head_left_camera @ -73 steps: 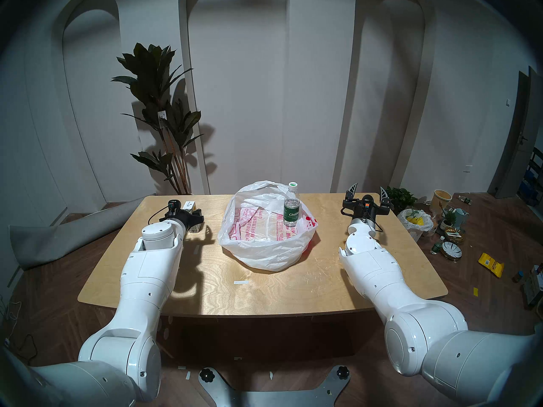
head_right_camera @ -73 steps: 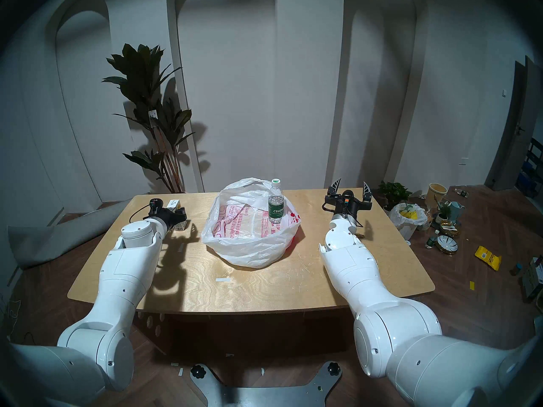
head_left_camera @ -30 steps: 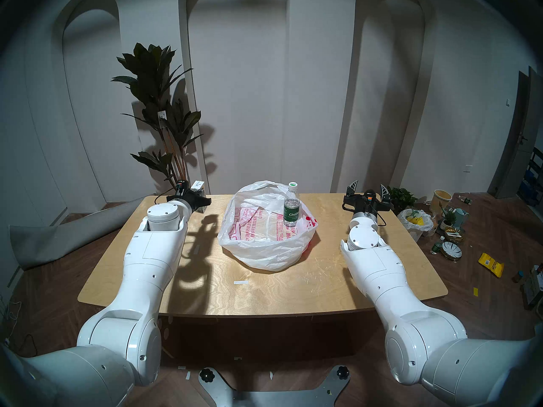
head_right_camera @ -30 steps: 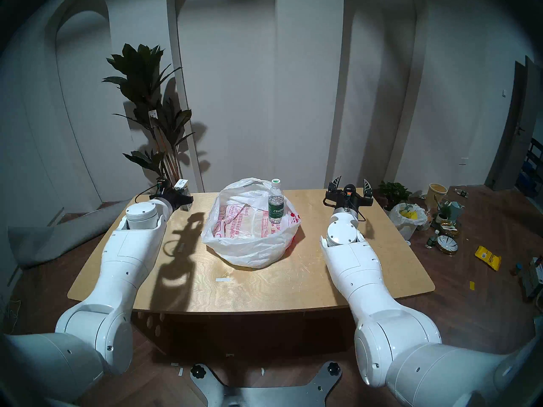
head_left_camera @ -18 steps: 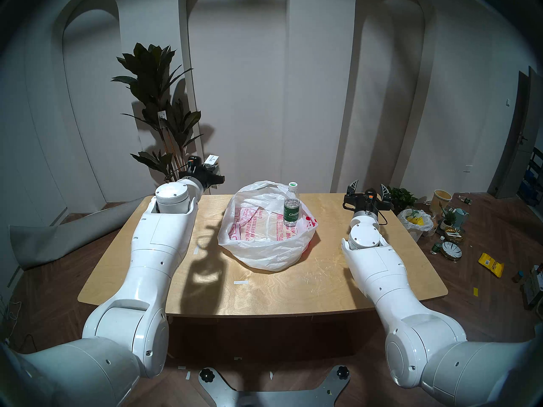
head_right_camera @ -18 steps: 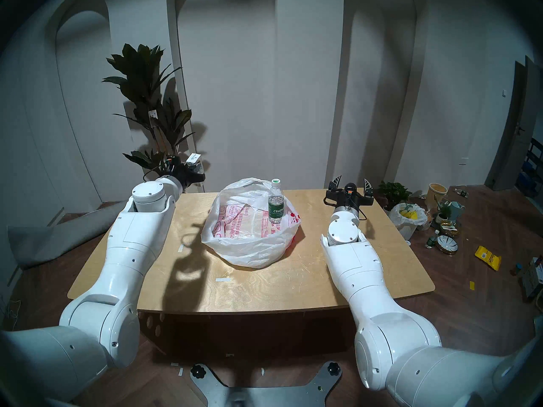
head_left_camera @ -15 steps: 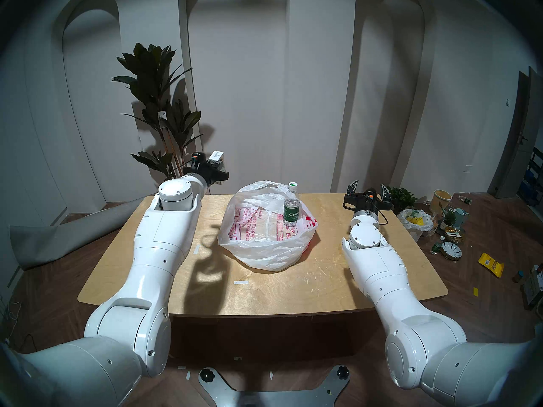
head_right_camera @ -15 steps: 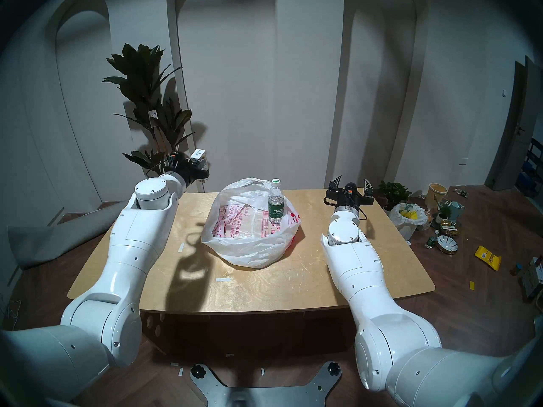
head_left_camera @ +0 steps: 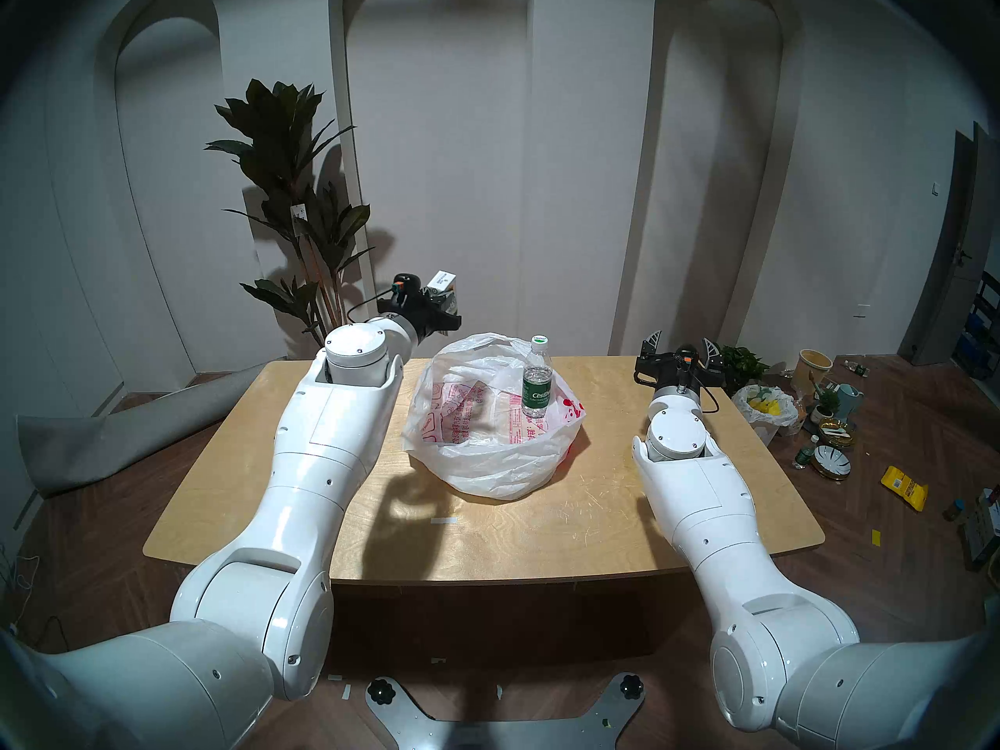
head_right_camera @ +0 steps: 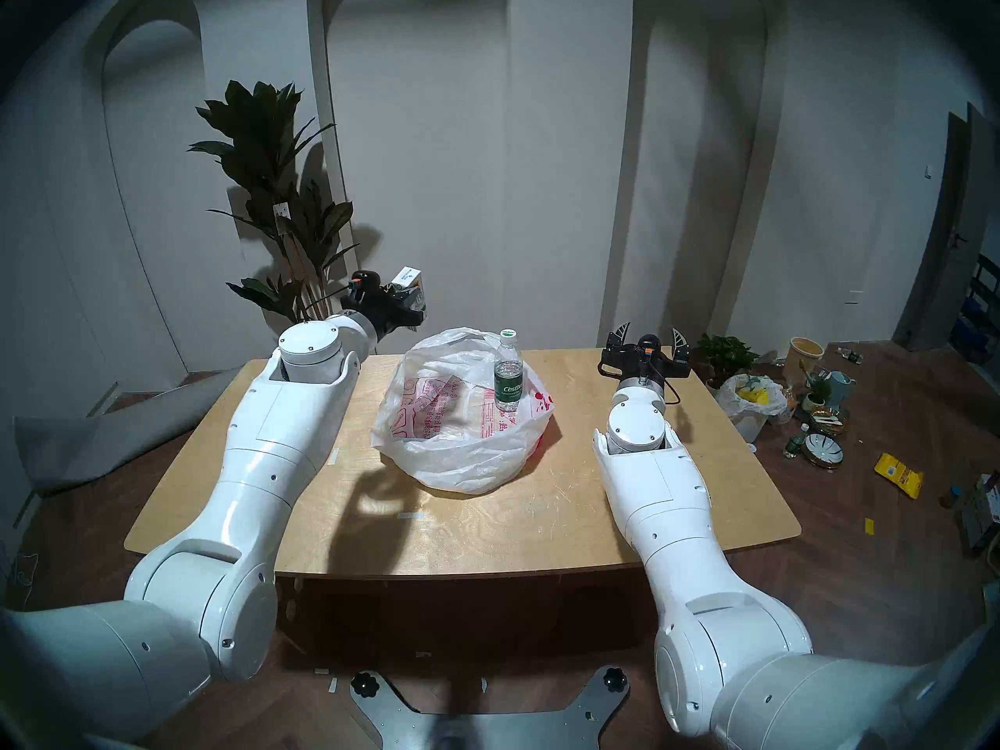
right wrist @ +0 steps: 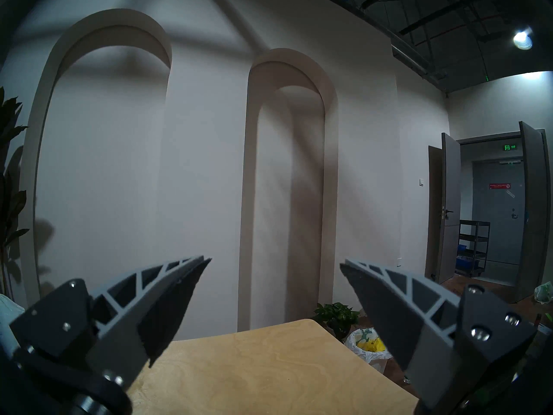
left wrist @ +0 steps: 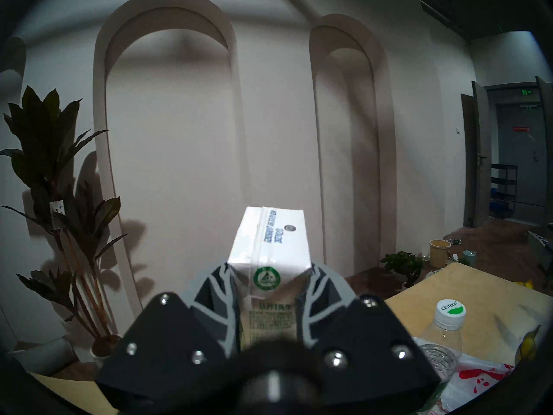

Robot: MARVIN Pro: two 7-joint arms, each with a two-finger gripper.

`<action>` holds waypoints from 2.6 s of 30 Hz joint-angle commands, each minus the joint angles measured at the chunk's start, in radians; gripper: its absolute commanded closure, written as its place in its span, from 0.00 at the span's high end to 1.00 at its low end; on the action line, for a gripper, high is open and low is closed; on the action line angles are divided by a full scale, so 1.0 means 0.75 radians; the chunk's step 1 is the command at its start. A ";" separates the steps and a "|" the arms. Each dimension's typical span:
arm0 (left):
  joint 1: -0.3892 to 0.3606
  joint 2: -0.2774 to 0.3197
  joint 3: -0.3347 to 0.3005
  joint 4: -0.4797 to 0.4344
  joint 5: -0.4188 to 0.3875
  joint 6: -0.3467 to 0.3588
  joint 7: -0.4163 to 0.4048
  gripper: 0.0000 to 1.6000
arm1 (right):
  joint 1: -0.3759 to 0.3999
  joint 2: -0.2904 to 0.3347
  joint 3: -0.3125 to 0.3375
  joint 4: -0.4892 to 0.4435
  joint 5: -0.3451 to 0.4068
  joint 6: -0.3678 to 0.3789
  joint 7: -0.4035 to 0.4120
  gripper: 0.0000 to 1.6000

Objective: Bag the groceries: heavy items first, fragile items on top

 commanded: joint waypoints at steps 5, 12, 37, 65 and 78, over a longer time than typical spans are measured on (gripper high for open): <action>0.004 -0.006 0.056 0.037 0.039 -0.017 -0.022 0.00 | -0.055 0.006 0.010 -0.186 0.016 0.067 0.018 1.00; 0.024 0.003 0.089 0.091 0.071 -0.018 -0.033 0.00 | -0.105 0.008 0.016 -0.291 0.032 0.125 0.033 1.00; 0.061 0.056 0.159 0.279 0.161 -0.053 -0.047 0.06 | -0.301 0.024 0.038 -0.683 0.100 0.371 0.093 1.00; -0.094 0.093 0.063 0.050 0.125 -0.235 -0.016 1.00 | -0.534 0.075 0.003 -1.141 0.153 0.693 0.188 1.00; 0.001 0.195 -0.080 -0.148 0.078 -0.310 0.039 1.00 | -0.764 0.130 -0.058 -1.382 0.150 0.892 0.249 1.00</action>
